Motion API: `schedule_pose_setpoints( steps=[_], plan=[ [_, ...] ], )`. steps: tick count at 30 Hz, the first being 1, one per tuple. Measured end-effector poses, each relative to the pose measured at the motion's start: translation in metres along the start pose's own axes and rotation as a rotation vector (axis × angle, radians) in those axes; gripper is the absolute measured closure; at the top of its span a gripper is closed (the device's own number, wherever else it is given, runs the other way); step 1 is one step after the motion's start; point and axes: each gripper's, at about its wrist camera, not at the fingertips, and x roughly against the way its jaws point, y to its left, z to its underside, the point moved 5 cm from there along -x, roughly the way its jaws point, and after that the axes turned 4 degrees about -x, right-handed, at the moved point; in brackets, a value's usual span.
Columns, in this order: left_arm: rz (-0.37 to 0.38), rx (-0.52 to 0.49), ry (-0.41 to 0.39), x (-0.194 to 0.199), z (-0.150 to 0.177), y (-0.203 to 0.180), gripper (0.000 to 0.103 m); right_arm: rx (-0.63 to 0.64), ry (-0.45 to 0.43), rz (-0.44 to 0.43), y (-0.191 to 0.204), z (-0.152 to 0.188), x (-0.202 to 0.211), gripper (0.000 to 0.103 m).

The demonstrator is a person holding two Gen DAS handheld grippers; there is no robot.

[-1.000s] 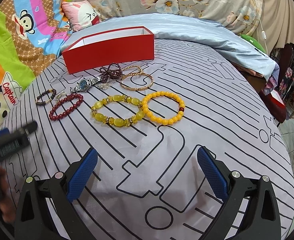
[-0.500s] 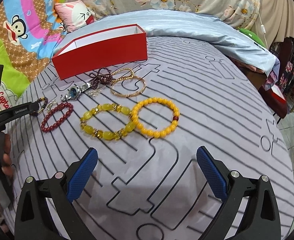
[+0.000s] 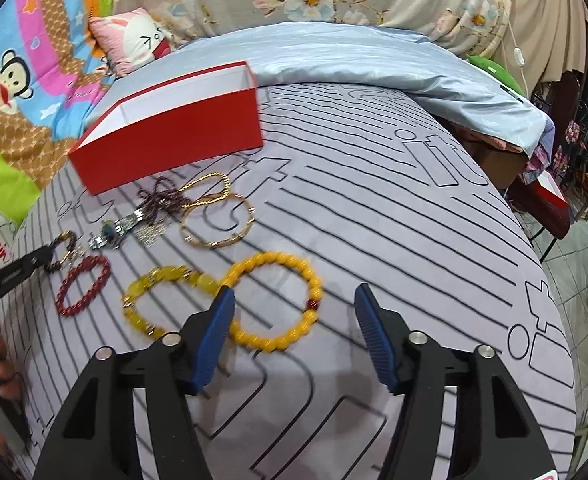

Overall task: Organize jewelry
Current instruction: 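Grasp the black-and-gold bead bracelet with the left gripper while the right gripper grasps the orange bead bracelet, then carry both bracelets into the red box and open both grippers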

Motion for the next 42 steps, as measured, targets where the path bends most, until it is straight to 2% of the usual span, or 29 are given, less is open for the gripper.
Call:
schedule_pose_setpoints(
  steps=[4,6,9,13,21,29,38,42],
  plan=[
    [0.017,0.0,-0.002,0.003,0.004,-0.005,0.094,-0.006,0.039,0.016,-0.005,0.0,-0.015,0.064],
    [0.018,-0.001,-0.001,0.003,0.004,-0.005,0.094,0.008,0.026,0.027,-0.004,0.001,-0.017,0.067],
    [0.022,0.004,-0.002,0.003,0.004,-0.005,0.094,0.024,0.021,0.022,-0.001,0.002,-0.016,0.077],
    [0.028,0.01,-0.001,0.003,0.005,-0.004,0.094,0.039,0.017,0.006,0.004,0.004,-0.015,0.095],
    [0.044,0.02,-0.015,0.008,0.005,-0.001,0.095,0.016,0.023,-0.021,0.003,0.005,-0.012,0.096],
    [0.072,0.015,-0.031,0.035,0.013,-0.007,0.096,-0.009,-0.005,-0.055,-0.003,-0.003,0.01,0.096],
    [0.149,-0.023,-0.103,0.088,-0.013,-0.027,0.096,-0.004,-0.059,-0.112,-0.001,-0.024,0.047,0.096],
    [0.172,-0.065,-0.148,0.109,-0.039,-0.043,0.096,0.03,-0.101,-0.144,0.008,-0.044,0.062,0.096]
  ],
)
